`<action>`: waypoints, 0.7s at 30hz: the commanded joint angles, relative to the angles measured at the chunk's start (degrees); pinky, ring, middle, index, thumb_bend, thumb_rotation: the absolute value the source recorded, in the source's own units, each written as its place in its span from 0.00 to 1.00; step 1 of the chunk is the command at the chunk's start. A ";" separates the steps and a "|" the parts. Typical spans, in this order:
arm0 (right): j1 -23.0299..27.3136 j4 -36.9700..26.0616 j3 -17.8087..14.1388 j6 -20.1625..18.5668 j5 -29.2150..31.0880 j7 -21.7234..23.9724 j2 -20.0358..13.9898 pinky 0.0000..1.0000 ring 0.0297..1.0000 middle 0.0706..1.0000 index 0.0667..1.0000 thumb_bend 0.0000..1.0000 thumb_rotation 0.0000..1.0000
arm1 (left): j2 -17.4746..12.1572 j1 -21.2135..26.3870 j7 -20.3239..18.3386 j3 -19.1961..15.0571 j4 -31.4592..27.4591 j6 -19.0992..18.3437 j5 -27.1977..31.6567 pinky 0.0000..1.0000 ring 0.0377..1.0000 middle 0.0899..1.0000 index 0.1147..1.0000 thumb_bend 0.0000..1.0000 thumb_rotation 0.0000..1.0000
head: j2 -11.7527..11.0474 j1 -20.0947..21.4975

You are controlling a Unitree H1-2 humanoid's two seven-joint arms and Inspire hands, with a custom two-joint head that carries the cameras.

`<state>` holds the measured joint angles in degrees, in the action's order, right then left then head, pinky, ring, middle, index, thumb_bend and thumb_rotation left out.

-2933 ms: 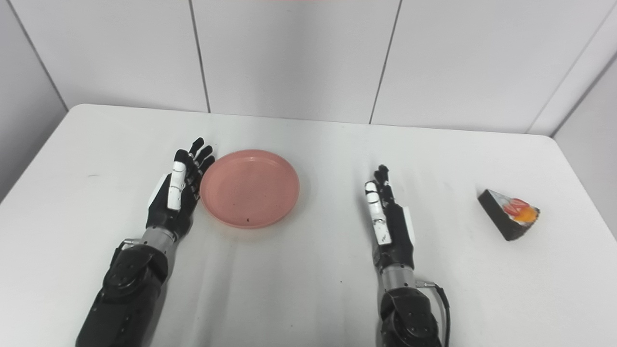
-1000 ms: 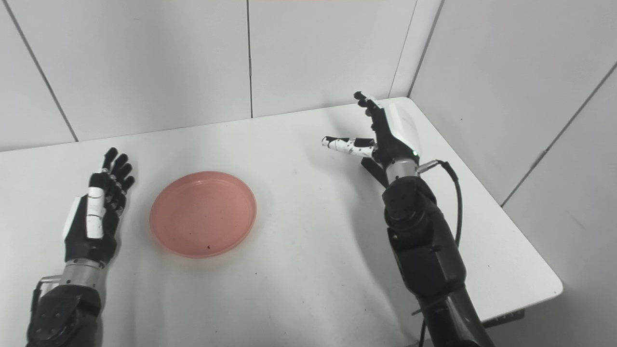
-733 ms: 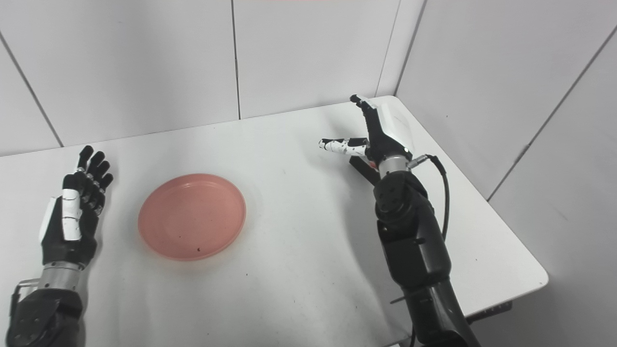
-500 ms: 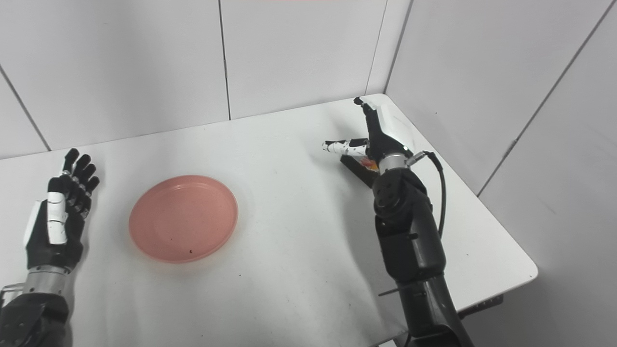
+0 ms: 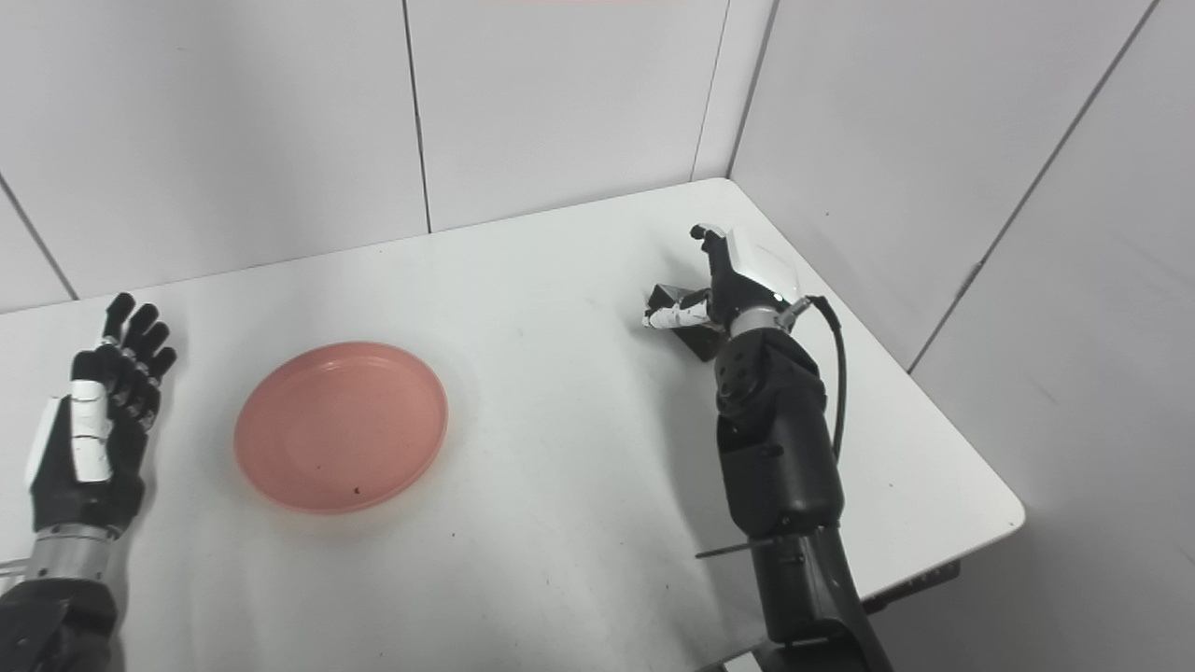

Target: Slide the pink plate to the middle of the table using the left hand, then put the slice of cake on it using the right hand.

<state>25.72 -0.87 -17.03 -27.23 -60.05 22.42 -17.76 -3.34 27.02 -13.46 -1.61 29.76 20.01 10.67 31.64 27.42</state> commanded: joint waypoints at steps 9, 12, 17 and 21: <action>1.98 2.78 -0.66 0.33 -1.97 2.28 -1.85 0.34 0.44 0.56 0.84 0.88 0.20 | -0.30 -5.82 -0.41 0.00 0.57 -0.27 -0.24 1.00 1.00 1.00 1.00 0.69 1.00 | 0.62 -0.72; 1.53 5.77 -0.31 0.34 2.33 -0.49 -2.95 0.27 0.33 0.42 0.79 0.87 0.15 | -0.04 -5.90 -0.16 -0.07 0.22 -0.15 -0.22 1.00 1.00 1.00 1.00 0.69 1.00 | 0.82 -0.89; 0.76 7.72 1.97 0.35 5.95 -2.53 -4.92 0.20 0.23 0.30 0.73 0.84 0.05 | -0.19 -5.80 -0.22 -0.01 0.67 0.45 -0.54 1.00 1.00 1.00 1.00 0.69 1.00 | 1.02 -0.73; 0.87 8.45 2.12 0.33 6.42 -0.76 -5.40 0.19 0.23 0.30 0.73 0.83 0.03 | -0.05 -5.81 -0.32 -0.20 0.36 -0.45 0.06 1.00 1.00 1.00 1.00 0.71 1.00 | 1.24 -0.76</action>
<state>25.46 8.08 -14.56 -27.23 -53.55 21.81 -21.72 -3.33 25.87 -13.53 -1.59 27.68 19.70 10.31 32.87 26.72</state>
